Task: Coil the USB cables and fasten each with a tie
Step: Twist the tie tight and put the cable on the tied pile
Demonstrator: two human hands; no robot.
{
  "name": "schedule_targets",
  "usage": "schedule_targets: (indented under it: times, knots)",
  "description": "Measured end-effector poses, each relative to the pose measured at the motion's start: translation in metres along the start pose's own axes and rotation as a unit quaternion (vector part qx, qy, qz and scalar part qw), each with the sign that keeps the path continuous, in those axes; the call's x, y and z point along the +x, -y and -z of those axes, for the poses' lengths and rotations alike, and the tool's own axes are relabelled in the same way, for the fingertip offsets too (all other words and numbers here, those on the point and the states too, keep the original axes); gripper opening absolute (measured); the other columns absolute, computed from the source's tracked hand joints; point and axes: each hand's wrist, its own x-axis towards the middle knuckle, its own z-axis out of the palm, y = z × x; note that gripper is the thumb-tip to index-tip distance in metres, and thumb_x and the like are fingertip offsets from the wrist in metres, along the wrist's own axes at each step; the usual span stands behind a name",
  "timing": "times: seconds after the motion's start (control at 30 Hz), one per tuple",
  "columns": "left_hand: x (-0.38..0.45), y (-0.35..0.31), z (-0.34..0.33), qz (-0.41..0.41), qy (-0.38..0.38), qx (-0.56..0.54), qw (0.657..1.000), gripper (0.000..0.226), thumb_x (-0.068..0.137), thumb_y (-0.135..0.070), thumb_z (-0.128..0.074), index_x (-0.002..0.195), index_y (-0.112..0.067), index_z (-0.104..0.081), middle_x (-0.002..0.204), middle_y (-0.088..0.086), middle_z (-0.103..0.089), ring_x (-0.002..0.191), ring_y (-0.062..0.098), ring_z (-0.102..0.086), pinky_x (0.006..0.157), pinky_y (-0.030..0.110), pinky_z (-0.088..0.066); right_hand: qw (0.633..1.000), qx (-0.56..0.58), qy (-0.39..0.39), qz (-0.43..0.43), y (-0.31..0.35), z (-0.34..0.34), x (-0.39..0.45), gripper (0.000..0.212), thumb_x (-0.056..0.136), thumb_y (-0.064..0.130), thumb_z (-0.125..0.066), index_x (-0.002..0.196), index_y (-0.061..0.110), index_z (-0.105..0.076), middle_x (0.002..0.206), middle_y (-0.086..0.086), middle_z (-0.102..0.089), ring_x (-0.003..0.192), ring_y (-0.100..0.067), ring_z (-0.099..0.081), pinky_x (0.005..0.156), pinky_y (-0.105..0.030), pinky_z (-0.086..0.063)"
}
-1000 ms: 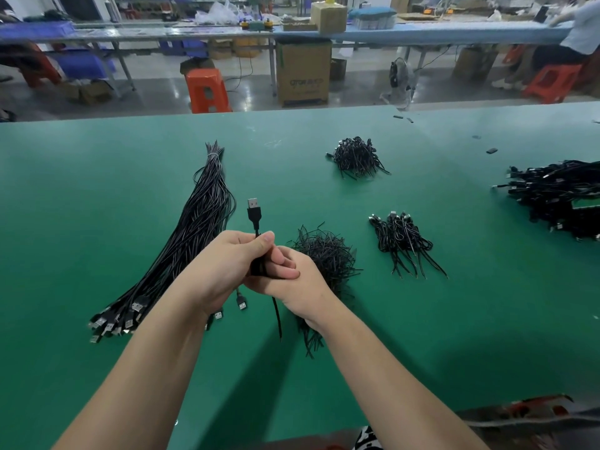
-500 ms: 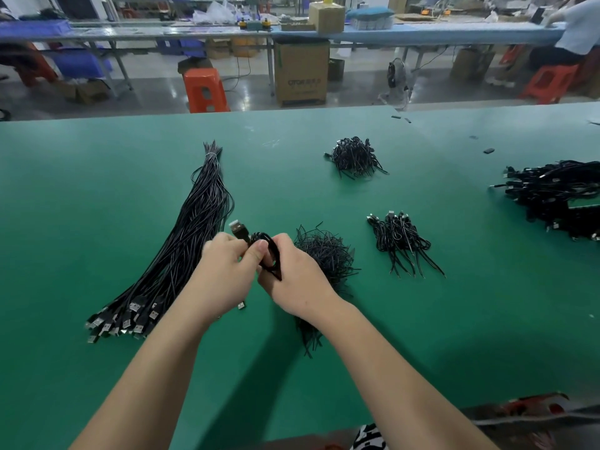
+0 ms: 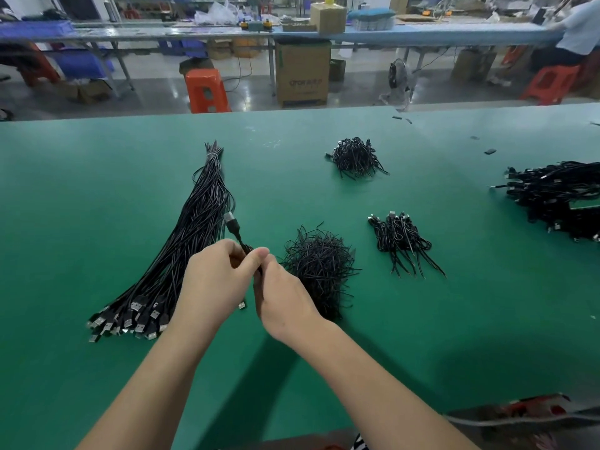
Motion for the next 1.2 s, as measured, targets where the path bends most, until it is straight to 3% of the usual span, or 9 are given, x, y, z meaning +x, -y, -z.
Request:
schedule_targets:
  times: [0.13, 0.33, 0.43, 0.53, 0.67, 0.83, 1.0, 1.1, 1.2]
  knots:
    - [0.004, 0.006, 0.007, -0.025, 0.028, -0.027, 0.999, 0.032, 0.078, -0.053, -0.075, 0.089, -0.03, -0.055, 0.066, -0.006, -0.061, 0.061, 0.002, -0.058, 0.052, 0.015, -0.037, 0.999, -0.029, 0.015, 0.0, -0.003, 0.0, -0.002, 0.026, 0.104, 0.018, -0.041, 0.128, 0.009, -0.041, 0.11, -0.015, -0.062, 0.095, -0.038, -0.061, 0.07, -0.033, -0.03]
    - [0.015, 0.011, 0.018, -0.11, 0.124, 0.005, 0.986, 0.018, 0.08, -0.042, -0.076, 0.07, -0.028, -0.069, 0.064, -0.018, -0.065, 0.062, 0.0, -0.058, 0.059, 0.012, -0.042, 0.997, -0.032, 0.063, 0.011, -0.005, 0.005, -0.005, 0.021, 0.105, 0.018, -0.034, 0.121, 0.011, -0.045, 0.112, -0.015, -0.061, 0.093, -0.039, -0.06, 0.071, -0.038, -0.036]
    - [0.019, 0.011, 0.016, -0.118, 0.122, 0.011, 0.985, 0.018, 0.082, -0.037, -0.076, 0.067, -0.028, -0.071, 0.061, -0.019, -0.065, 0.059, 0.001, -0.058, 0.056, 0.012, -0.04, 0.997, 0.021, 0.078, -0.008, -0.005, 0.008, -0.003, 0.022, 0.105, 0.02, -0.036, 0.122, 0.014, -0.049, 0.116, -0.01, -0.06, 0.096, -0.031, -0.058, 0.082, -0.042, -0.047]
    - [0.022, 0.014, 0.012, -0.105, 0.111, -0.014, 0.988, 0.014, 0.083, -0.033, -0.076, 0.07, -0.029, -0.072, 0.064, -0.016, -0.068, 0.063, 0.001, -0.062, 0.056, 0.012, -0.04, 0.989, 0.121, 0.079, -0.028, -0.004, 0.012, -0.003, 0.024, 0.106, 0.03, -0.043, 0.124, 0.018, -0.052, 0.11, -0.004, -0.061, 0.09, -0.019, -0.055, 0.081, -0.038, -0.048]
    - [0.027, 0.013, 0.007, -0.098, 0.115, -0.055, 0.987, 0.014, 0.083, -0.03, -0.077, 0.07, -0.03, -0.073, 0.063, -0.018, -0.068, 0.059, -0.002, -0.061, 0.055, 0.011, -0.04, 0.99, 0.115, 0.074, -0.018, -0.003, 0.016, -0.005, 0.03, 0.108, 0.035, -0.032, 0.115, 0.012, -0.051, 0.106, -0.007, -0.056, 0.095, -0.025, -0.055, 0.087, -0.047, -0.047]
    - [0.032, 0.005, -0.002, -0.073, 0.13, -0.101, 0.984, 0.024, 0.085, -0.034, -0.074, 0.064, -0.024, -0.072, 0.047, -0.008, -0.058, 0.04, 0.003, -0.041, 0.046, 0.024, -0.035, 0.994, 0.101, 0.037, 0.006, -0.012, 0.026, -0.002, 0.024, 0.108, 0.023, -0.03, 0.092, 0.023, -0.048, 0.084, 0.007, -0.046, 0.071, -0.01, -0.044, 0.067, -0.033, -0.038]
    - [0.037, -0.011, -0.01, -0.105, 0.134, -0.069, 0.983, 0.021, 0.086, -0.035, -0.073, 0.068, -0.025, -0.07, 0.056, -0.014, -0.066, 0.045, -0.001, -0.051, 0.047, 0.015, -0.037, 0.964, 0.249, 0.071, -0.066, -0.025, 0.034, 0.004, 0.028, 0.106, 0.033, -0.034, 0.087, 0.038, -0.053, 0.063, 0.021, -0.052, 0.049, 0.002, -0.04, 0.054, -0.021, -0.03]
    - [0.042, -0.018, -0.013, -0.107, 0.155, -0.081, 0.979, 0.019, 0.086, -0.034, -0.073, 0.07, -0.025, -0.07, 0.059, -0.01, -0.069, 0.043, -0.001, -0.05, 0.046, 0.013, -0.037, 0.944, 0.315, 0.073, -0.067, -0.032, 0.038, 0.003, 0.031, 0.104, 0.042, -0.035, 0.086, 0.046, -0.06, 0.053, 0.023, -0.045, 0.045, -0.002, -0.036, 0.049, -0.022, -0.03]
    - [0.043, -0.025, -0.018, -0.107, 0.17, -0.097, 0.975, 0.021, 0.087, -0.031, -0.073, 0.068, -0.024, -0.069, 0.058, -0.007, -0.068, 0.04, 0.001, -0.045, 0.044, 0.015, -0.035, 0.952, 0.297, 0.051, -0.06, -0.038, 0.043, 0.002, 0.032, 0.104, 0.036, -0.036, 0.082, 0.037, -0.059, 0.053, 0.021, -0.044, 0.05, -0.006, -0.032, 0.051, -0.031, -0.028]
